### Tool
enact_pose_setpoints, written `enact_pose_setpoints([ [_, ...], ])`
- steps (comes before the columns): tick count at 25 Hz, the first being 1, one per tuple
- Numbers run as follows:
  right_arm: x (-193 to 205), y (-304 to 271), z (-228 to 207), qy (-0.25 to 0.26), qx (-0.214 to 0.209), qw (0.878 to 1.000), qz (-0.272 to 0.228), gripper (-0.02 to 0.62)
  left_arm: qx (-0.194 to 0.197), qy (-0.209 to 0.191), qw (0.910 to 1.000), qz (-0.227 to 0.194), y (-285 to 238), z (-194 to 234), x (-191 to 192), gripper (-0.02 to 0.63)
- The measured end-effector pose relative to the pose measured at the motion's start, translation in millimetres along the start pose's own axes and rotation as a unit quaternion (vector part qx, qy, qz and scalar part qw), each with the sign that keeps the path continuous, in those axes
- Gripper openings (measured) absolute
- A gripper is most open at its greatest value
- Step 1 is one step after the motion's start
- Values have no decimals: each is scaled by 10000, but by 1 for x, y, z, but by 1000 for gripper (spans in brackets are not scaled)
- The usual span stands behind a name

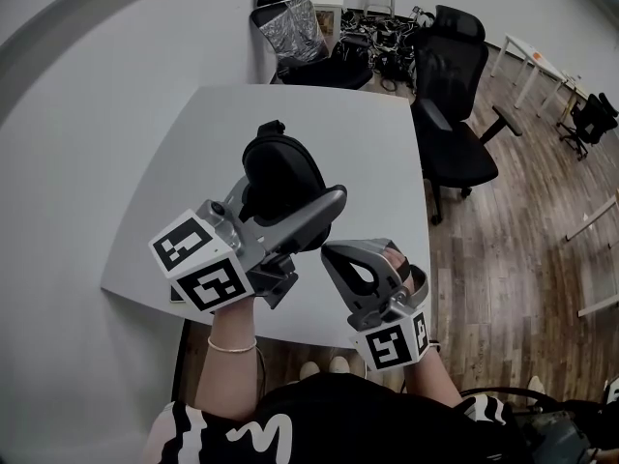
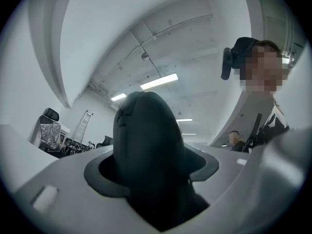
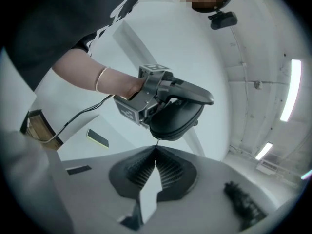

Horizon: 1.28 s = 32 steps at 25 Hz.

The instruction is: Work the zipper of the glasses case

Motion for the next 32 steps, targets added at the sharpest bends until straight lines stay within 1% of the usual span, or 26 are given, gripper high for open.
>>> enact_pose_setpoints([
  [2, 3, 5, -2, -368, -39, 9991, -191, 5, -142, 16, 9999, -80, 4, 3, 2, 328],
  [4, 9, 13, -12, -725, -26, 9966, -390, 5, -518, -123, 9985, -89, 10, 8, 4, 330],
  [5, 12, 16, -21, -889, 28, 9952, -405, 5, -756, -252, 9968, -15, 13, 11, 6, 330],
  [7, 18, 20, -47, -1263, 287, 9914, -185, 5, -1123, -506, 9921, 234, 14, 15, 13, 330],
  [8, 19, 20, -60, -1546, 487, 9868, 12, 5, -1226, -597, 9900, 349, 14, 16, 18, 330],
  [10, 17, 17, -79, -2264, 824, 9701, 291, 5, -1367, -704, 9870, 466, 14, 15, 33, 330],
  [11, 13, 14, -85, -2553, 916, 9621, 277, 5, -1446, -725, 9857, 468, 14, 14, 40, 330],
  [13, 6, 10, -95, -2848, 1009, 9531, 166, 5, -1657, -741, 9826, 397, 10, 12, 49, 331],
  [15, 6, 9, -97, -2919, 1054, 9504, 208, 5, -1901, -816, 9780, 284, 7, 7, 57, 331],
  [17, 13, 13, -88, -2960, 1053, 9490, 278, 5, -2133, -1024, 9714, 198, 6, 0, 71, 331],
  [19, 20, 16, -80, -2973, 1032, 9487, 304, 6, -2300, -1209, 9655, 192, 5, -4, 81, 331],
  [20, 22, 16, -77, -2978, 1017, 9487, 315, 5, -2346, -1228, 9641, 204, 5, -4, 84, 331],
  [24, 22, 12, -73, -3122, 925, 9452, 256, 5, -2413, -1118, 9637, 214, 7, 3, 84, 331],
  [32, 25, 7, -72, -3129, 829, 9460, 197, 5, -2372, -1214, 9634, 304, -8, -1, 86, 331],
])
Point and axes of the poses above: the fingertips, and each gripper's own axes: y backward along the fingers, z to its left, x out of its underside, the point moved 5 cm from there along y, backward along the fingers, and after that the axes turned 11 degrees about z, right-handed, at the moved point
